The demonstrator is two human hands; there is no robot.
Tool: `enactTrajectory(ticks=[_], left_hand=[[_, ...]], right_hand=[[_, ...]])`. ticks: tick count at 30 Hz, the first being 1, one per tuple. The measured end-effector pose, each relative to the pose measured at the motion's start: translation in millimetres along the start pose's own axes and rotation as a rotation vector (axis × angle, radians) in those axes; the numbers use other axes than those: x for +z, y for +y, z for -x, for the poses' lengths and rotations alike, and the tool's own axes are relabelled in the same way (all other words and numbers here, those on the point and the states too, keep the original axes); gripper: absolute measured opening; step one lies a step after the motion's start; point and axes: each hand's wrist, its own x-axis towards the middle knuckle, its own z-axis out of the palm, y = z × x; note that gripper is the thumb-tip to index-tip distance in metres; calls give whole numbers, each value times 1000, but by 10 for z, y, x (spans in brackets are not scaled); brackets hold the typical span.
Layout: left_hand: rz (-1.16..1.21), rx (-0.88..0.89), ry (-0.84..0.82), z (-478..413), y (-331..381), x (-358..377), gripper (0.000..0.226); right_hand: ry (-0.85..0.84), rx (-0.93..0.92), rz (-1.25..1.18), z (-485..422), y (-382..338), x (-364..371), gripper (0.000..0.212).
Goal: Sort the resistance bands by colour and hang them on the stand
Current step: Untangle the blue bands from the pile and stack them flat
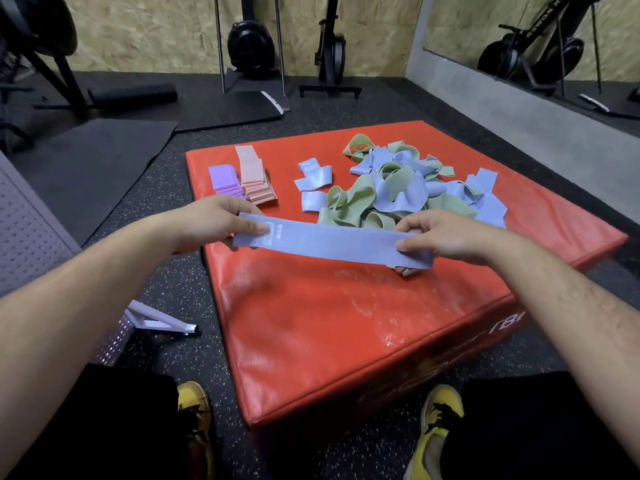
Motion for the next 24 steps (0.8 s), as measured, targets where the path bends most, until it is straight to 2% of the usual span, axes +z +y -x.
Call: enactTrajectory(ticks=[3,9,16,20,24], left_hand=[[-57,-40,-11,19,-121,-4,3],[-110,-157,-65,38,-322,89,3],[-200,-239,-77,18,-515,232,8],[-188,-209,1,22,-545,262,11],[-264,-202,8,66,-552,310,14]], right_hand=[[-14,45,-31,46,76,0,24],[-84,81,17,80,171,183,9],[-42,81,118,74,260,312,32],[-39,57,161,119,307,386,20],[-41,63,200,160,343,442,12]])
